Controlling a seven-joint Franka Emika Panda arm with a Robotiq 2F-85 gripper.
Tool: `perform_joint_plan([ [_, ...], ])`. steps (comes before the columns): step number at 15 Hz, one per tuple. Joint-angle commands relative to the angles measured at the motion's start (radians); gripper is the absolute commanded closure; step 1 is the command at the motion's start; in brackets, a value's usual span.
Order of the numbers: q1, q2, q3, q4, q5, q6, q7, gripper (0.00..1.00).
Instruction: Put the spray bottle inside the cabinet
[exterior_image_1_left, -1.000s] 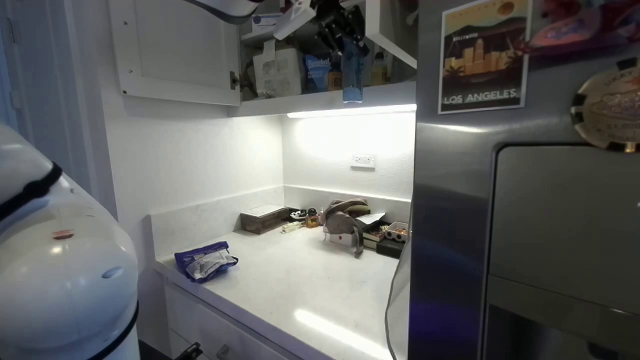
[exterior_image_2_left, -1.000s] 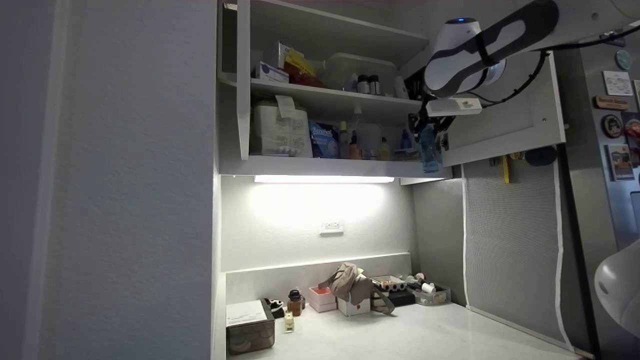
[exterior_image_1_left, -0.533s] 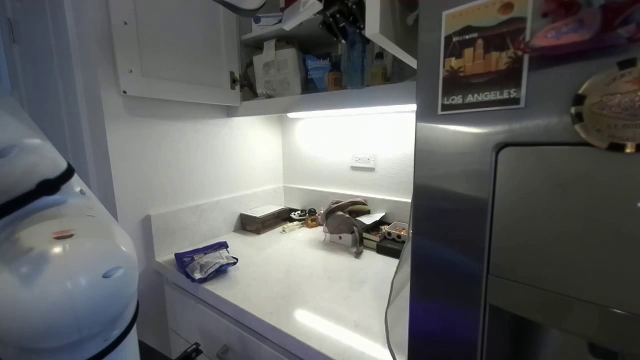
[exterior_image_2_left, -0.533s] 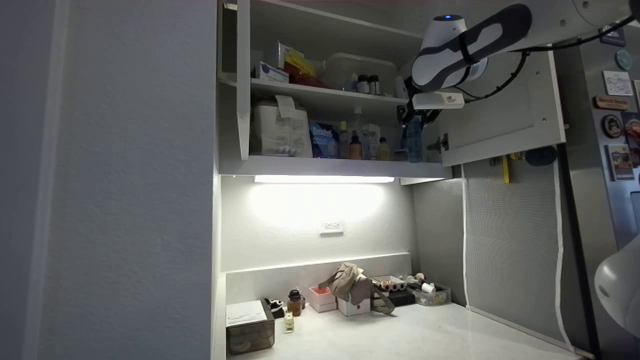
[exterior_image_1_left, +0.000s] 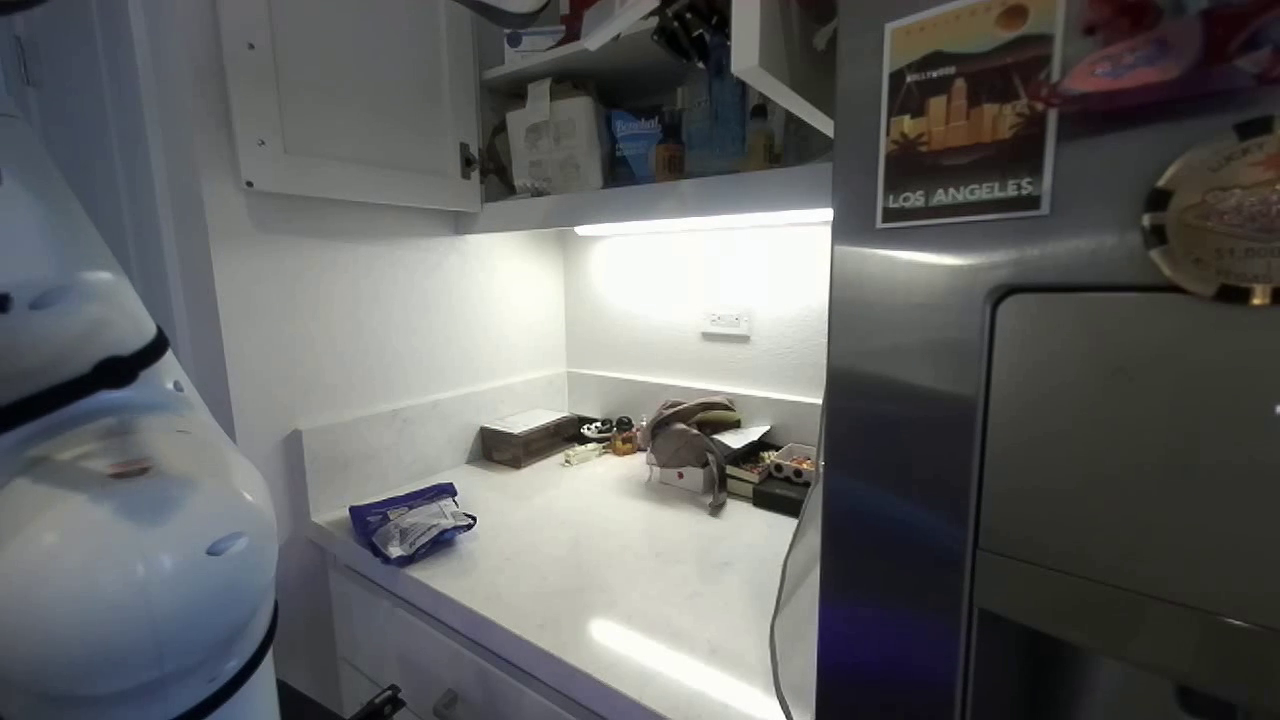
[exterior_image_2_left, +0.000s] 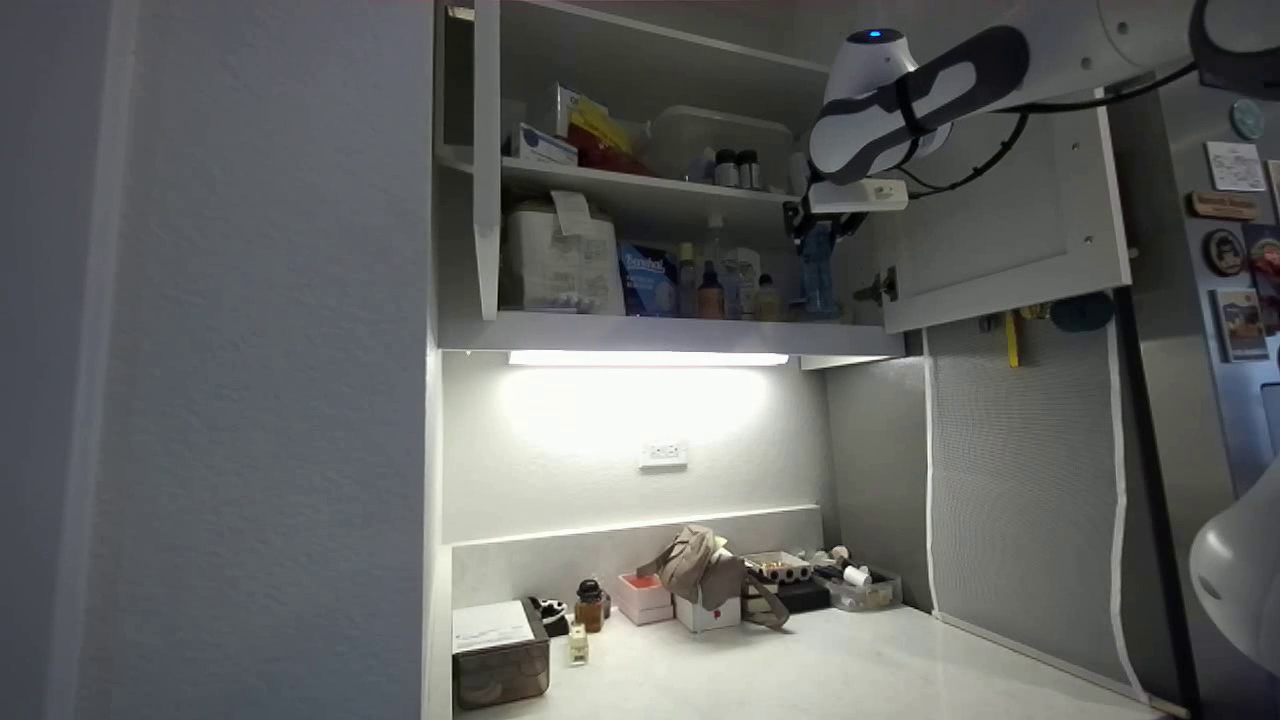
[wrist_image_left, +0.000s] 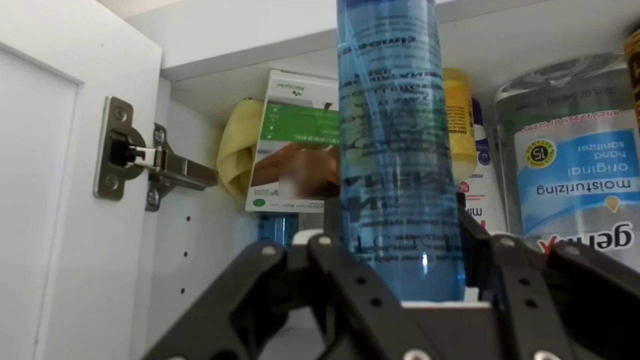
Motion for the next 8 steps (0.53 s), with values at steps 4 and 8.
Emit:
perform_joint_plan([
  [4,0.02,0.109,-0.008,0.129,-0.049,-0.014,0.072,0.74],
  [8,0.041,0.164,-0.019,0.188,-0.055,-0.024,0.077,0.74],
])
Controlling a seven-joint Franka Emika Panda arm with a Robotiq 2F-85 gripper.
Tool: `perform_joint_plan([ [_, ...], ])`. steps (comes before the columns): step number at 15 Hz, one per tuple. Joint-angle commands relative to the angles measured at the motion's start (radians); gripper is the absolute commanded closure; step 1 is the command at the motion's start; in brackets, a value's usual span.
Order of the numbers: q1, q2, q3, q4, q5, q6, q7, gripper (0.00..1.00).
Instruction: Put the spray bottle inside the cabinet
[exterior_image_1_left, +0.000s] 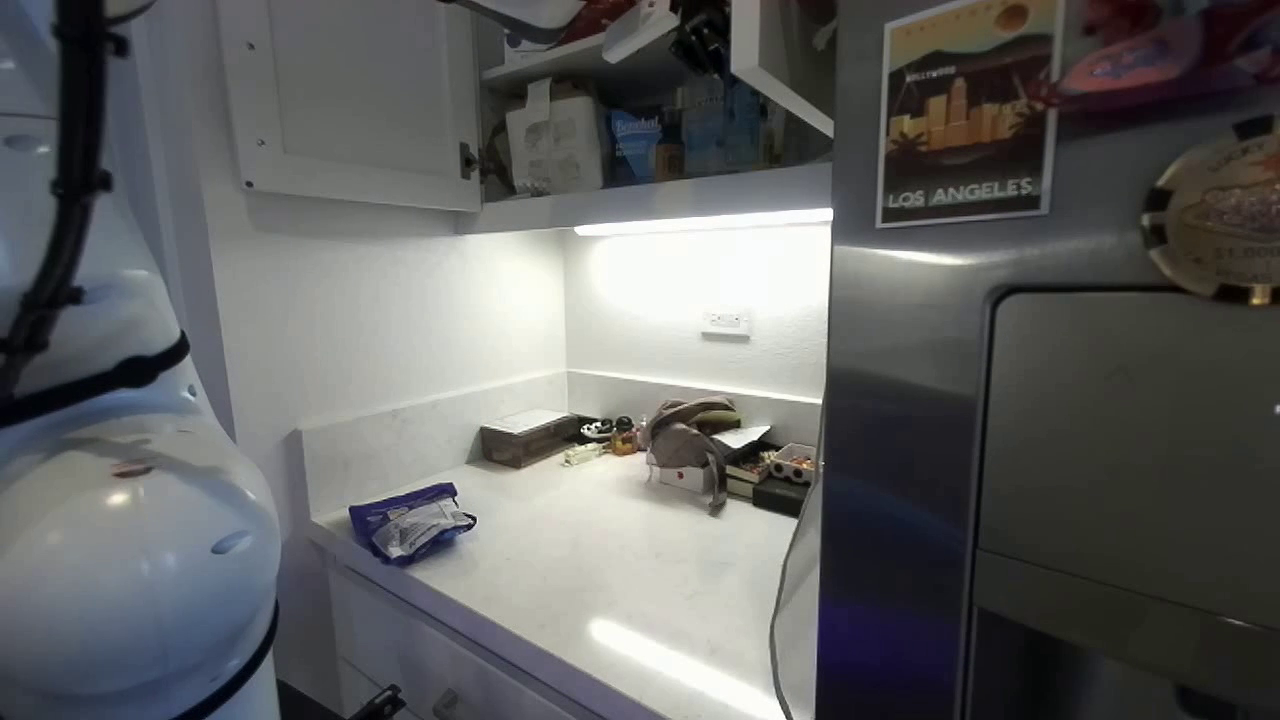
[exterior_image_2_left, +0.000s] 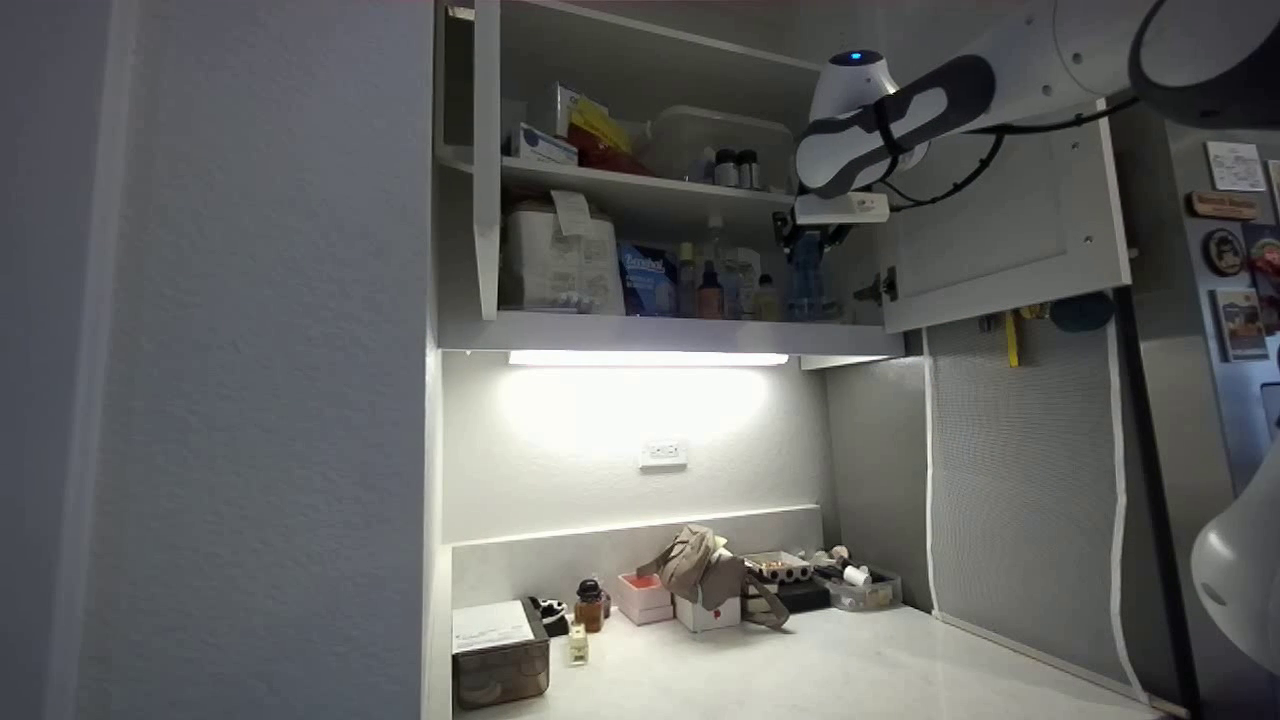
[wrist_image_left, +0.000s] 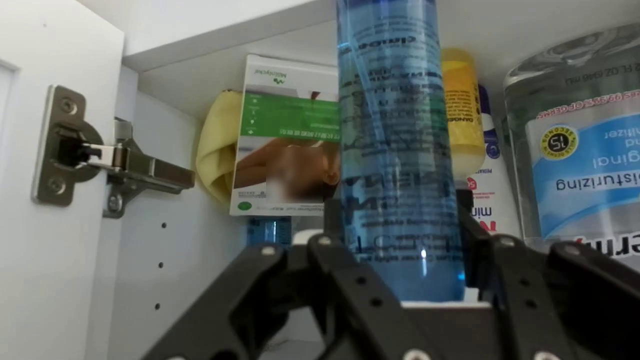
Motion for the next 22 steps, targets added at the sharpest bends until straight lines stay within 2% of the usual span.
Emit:
perform_joint_plan([
  [1,0.034,0.063,-0.015,0.099,-0.036,-0.025,0.041,0.74],
  [12,0.094,0.178,-0.072,0.216,-0.087,-0.05,0.069,0.74],
  [13,0.067,0.181,-0.048,0.214,-0.091,-0.046,0.07,0.74],
  [22,0.069,0.227,-0.052,0.277,-0.059,-0.103,0.058,0.74],
])
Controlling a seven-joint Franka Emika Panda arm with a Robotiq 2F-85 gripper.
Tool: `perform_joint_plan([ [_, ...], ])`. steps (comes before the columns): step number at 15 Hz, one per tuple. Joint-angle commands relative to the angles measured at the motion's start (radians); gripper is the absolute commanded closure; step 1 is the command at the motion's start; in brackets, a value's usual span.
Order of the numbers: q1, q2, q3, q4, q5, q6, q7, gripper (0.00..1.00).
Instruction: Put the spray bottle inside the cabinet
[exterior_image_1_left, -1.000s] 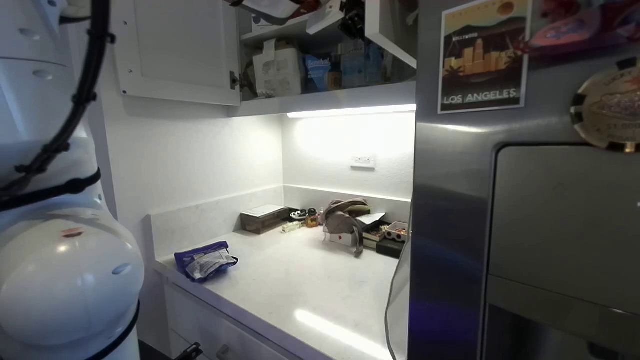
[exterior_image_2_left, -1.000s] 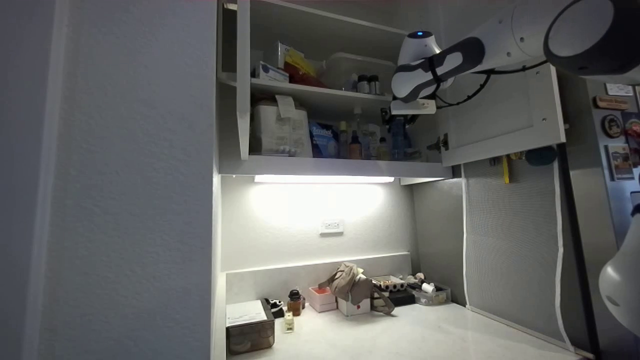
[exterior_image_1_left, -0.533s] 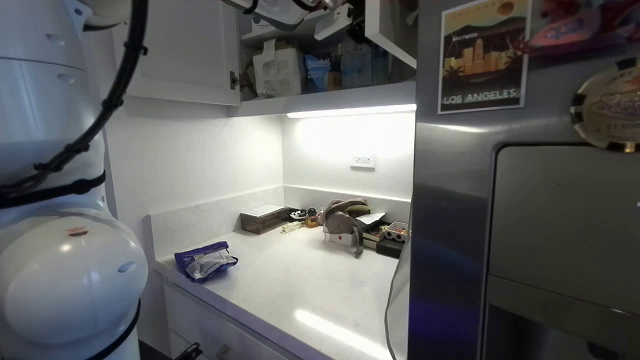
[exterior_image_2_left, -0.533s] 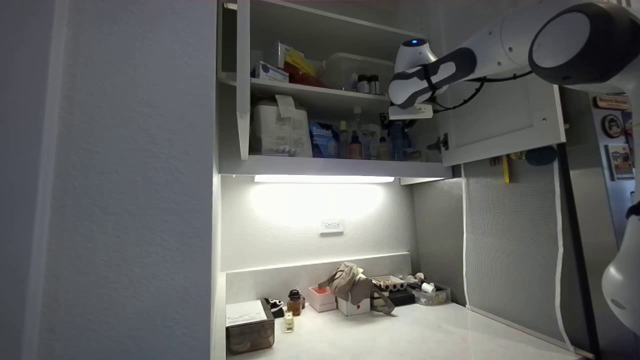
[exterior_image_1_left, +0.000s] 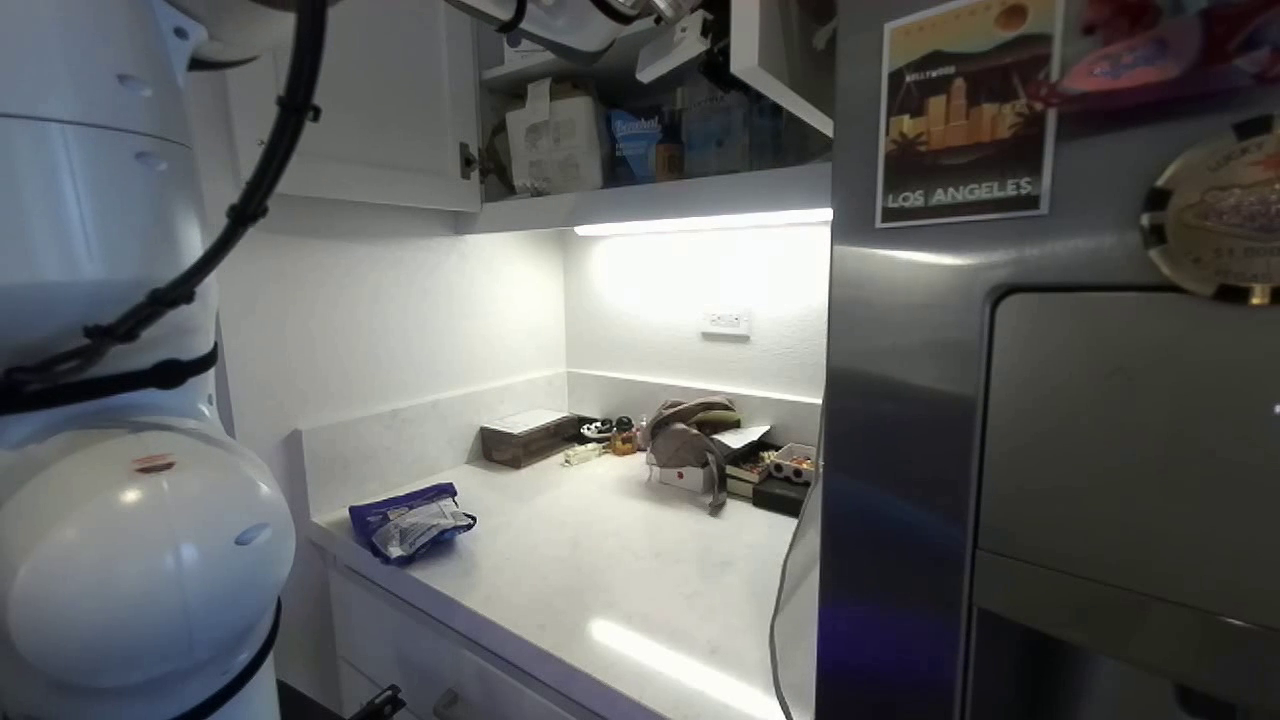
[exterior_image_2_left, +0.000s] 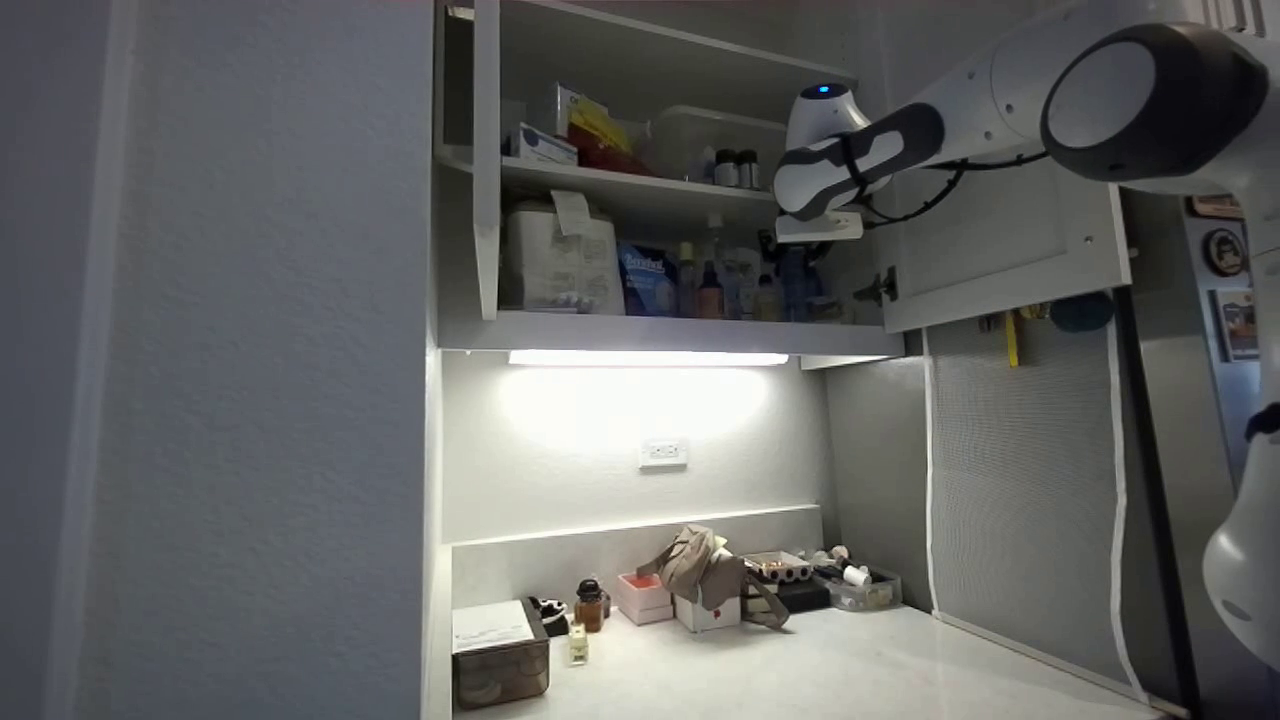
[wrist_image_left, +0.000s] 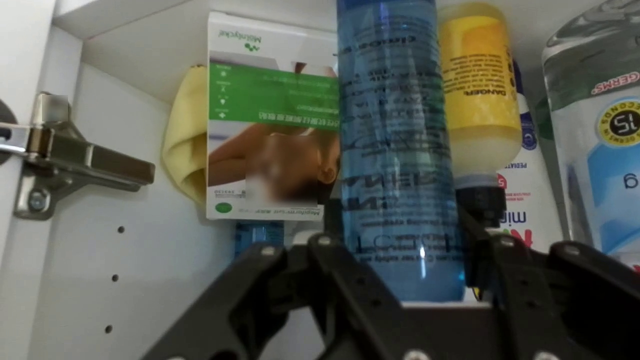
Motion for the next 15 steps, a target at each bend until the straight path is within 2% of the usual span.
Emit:
perform_joint_plan([
  [1,0.003,0.043,0.004,0.089,0.01,-0.077,0.014,0.74],
  [3,0.004,0.062,0.005,0.12,0.016,-0.106,0.011,0.74],
  [4,0.004,0.07,0.006,0.134,0.013,-0.117,0.015,0.71],
  [5,0.005,0.076,0.007,0.144,0.012,-0.125,0.016,0.24],
  [6,0.005,0.082,0.007,0.152,0.01,-0.132,0.018,0.23],
  [9,0.005,0.101,0.008,0.186,0.018,-0.154,0.015,0.01],
  [15,0.006,0.097,0.013,0.229,0.056,-0.248,-0.034,0.0],
])
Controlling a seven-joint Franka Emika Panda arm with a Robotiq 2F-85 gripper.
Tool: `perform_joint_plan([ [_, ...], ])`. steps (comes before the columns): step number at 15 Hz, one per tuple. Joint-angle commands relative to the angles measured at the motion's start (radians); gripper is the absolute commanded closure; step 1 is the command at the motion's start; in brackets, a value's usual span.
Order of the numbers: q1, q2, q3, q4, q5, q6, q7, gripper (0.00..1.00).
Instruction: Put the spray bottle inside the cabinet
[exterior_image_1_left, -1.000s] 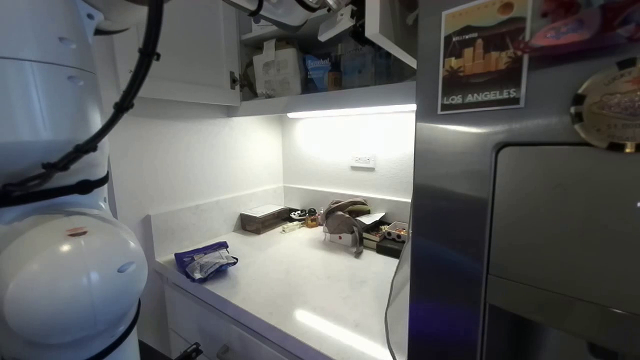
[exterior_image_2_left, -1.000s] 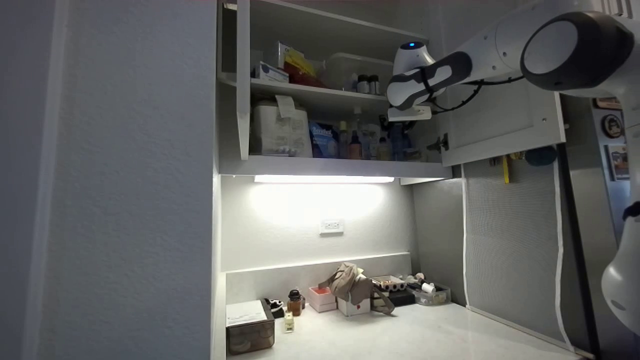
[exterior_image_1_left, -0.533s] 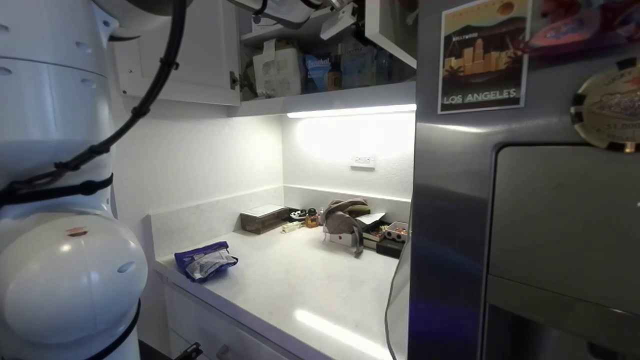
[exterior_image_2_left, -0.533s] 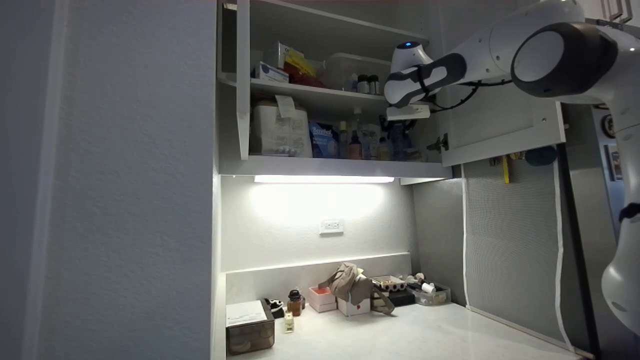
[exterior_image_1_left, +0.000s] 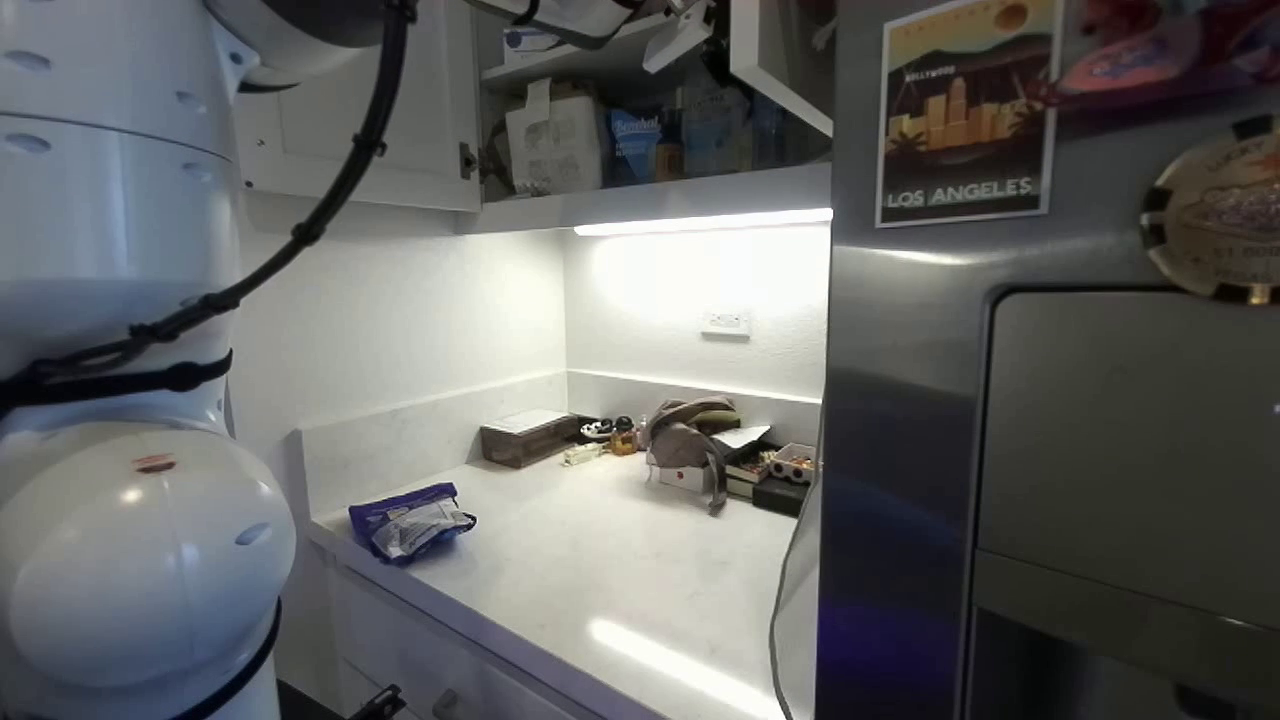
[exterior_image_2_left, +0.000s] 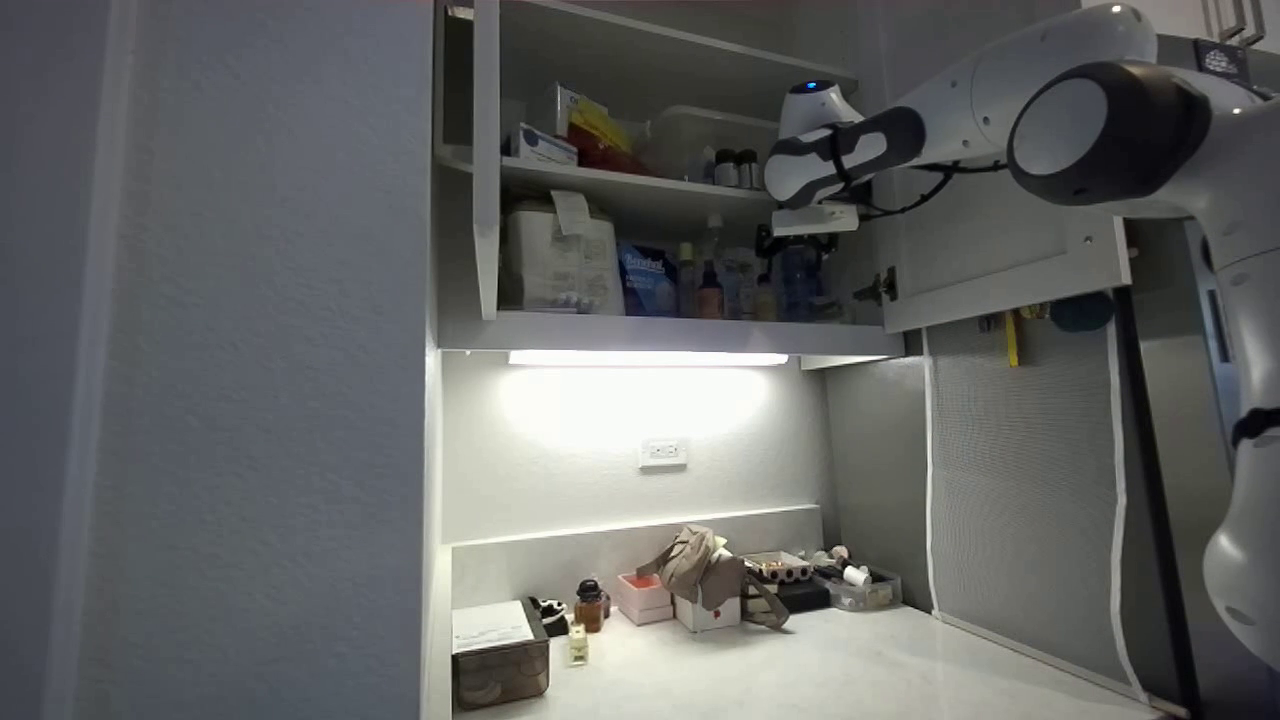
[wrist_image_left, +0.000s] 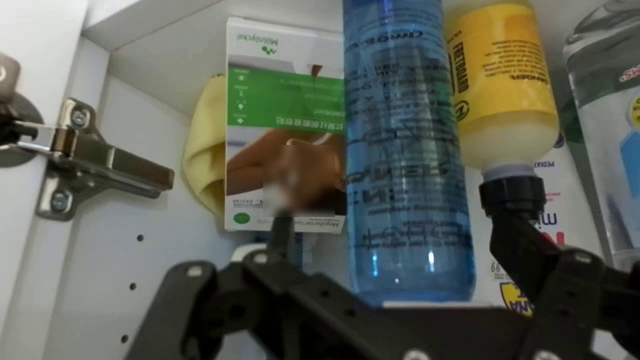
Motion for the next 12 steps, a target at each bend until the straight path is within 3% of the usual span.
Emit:
perform_joint_plan([
  [1,0.004,-0.004,0.007,0.05,0.048,-0.082,-0.039,0.0],
  [8,0.004,-0.052,0.003,0.042,0.125,-0.143,-0.131,0.0],
  [12,0.005,-0.086,0.0,0.04,0.243,-0.258,-0.268,0.0],
])
